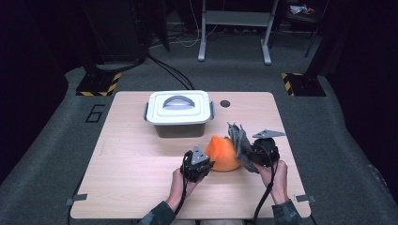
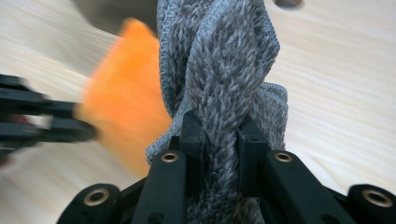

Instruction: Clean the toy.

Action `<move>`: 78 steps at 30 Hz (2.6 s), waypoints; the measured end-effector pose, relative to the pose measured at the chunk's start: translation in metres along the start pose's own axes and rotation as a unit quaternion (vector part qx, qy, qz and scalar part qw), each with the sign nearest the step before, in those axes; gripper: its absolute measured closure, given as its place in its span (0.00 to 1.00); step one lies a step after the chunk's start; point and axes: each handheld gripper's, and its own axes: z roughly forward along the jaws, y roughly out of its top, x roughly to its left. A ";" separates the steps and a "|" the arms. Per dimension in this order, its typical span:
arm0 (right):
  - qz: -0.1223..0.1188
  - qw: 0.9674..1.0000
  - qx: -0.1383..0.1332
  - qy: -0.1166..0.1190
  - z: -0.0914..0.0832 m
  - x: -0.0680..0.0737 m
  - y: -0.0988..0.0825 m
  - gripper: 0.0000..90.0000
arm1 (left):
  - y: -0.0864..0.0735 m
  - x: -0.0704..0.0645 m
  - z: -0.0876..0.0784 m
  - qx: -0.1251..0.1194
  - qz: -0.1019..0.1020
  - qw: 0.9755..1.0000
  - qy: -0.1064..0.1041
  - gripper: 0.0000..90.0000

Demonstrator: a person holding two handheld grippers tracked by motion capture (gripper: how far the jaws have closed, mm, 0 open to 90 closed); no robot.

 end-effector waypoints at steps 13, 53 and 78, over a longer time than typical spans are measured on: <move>-0.044 0.998 0.014 0.037 0.022 0.032 0.012 0.85 | 0.000 0.002 0.001 0.004 0.002 1.000 -0.001 0.90; 0.041 0.994 0.093 -0.029 0.053 -0.030 -0.037 0.84 | -0.003 0.004 0.002 0.002 -0.008 1.000 -0.006 0.90; 0.008 0.999 0.033 -0.007 0.010 -0.004 -0.007 0.84 | -0.004 0.006 0.002 0.002 -0.014 1.000 -0.005 0.88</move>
